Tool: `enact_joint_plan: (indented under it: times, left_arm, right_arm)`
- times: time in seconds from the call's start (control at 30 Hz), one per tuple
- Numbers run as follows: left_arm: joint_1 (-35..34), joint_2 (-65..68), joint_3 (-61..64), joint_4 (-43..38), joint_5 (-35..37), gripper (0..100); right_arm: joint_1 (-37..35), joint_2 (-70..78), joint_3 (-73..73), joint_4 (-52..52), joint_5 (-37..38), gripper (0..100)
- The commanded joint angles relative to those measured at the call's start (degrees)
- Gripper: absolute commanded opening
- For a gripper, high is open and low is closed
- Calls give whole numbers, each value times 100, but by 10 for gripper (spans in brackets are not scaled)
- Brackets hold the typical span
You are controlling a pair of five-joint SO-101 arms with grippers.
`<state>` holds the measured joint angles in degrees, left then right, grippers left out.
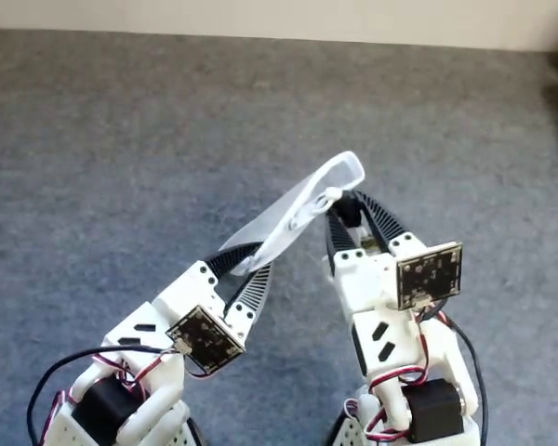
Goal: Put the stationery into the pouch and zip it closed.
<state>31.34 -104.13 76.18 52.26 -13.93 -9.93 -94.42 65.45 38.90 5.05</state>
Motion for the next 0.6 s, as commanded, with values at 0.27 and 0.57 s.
enact_joint_plan:
  times: [0.27, 0.57]
  left_arm:
    - [-356, 13, -198, 369, -35, 3]
    - [-303, 13, -207, 360, -35, 3]
  right_arm:
    - [1068, -48, -92, -479, -53, 5]
    - [752, -57, -136, -259, 0, 5]
